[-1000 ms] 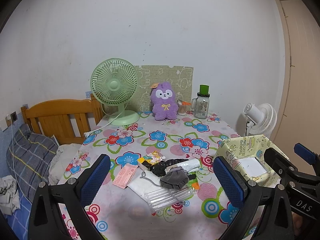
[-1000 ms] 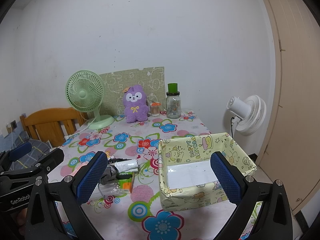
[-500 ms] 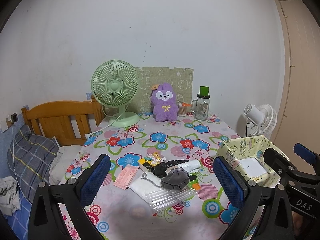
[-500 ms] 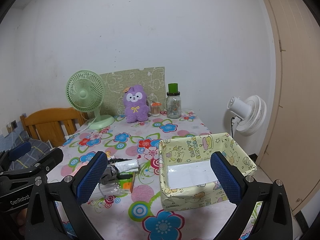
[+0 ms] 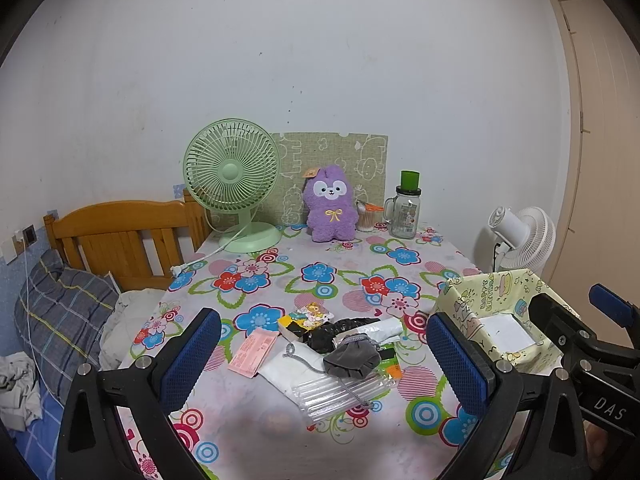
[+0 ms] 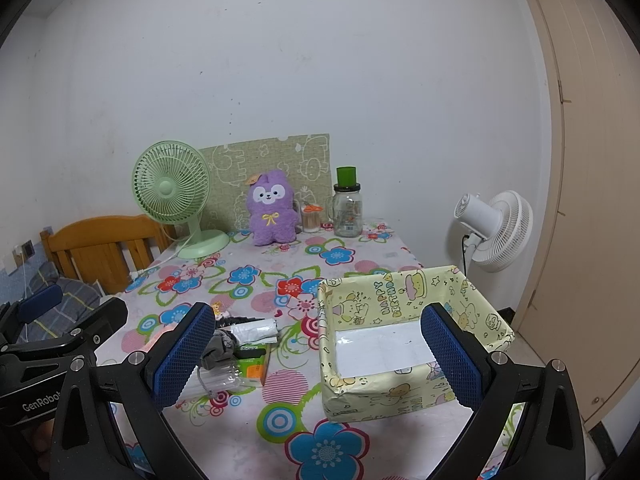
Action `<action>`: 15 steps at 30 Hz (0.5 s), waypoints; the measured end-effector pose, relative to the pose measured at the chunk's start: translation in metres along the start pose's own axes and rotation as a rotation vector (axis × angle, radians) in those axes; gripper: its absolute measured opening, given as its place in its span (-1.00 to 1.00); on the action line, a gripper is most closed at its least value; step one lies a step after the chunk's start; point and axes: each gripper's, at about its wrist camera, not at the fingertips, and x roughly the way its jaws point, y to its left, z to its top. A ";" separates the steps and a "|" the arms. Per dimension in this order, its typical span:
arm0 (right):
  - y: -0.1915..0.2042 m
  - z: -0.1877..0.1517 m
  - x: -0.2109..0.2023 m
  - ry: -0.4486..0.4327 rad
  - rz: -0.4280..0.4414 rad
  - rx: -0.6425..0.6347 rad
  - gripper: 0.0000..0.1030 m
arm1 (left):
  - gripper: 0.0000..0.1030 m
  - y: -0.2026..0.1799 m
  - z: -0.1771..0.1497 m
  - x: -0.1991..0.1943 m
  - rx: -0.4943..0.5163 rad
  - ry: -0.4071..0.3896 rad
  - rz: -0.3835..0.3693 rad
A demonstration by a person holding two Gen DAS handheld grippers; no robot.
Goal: Organize soft objects
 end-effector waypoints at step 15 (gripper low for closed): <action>0.005 -0.001 0.015 0.023 0.021 -0.003 0.94 | 0.95 0.009 -0.003 0.017 0.006 0.036 -0.008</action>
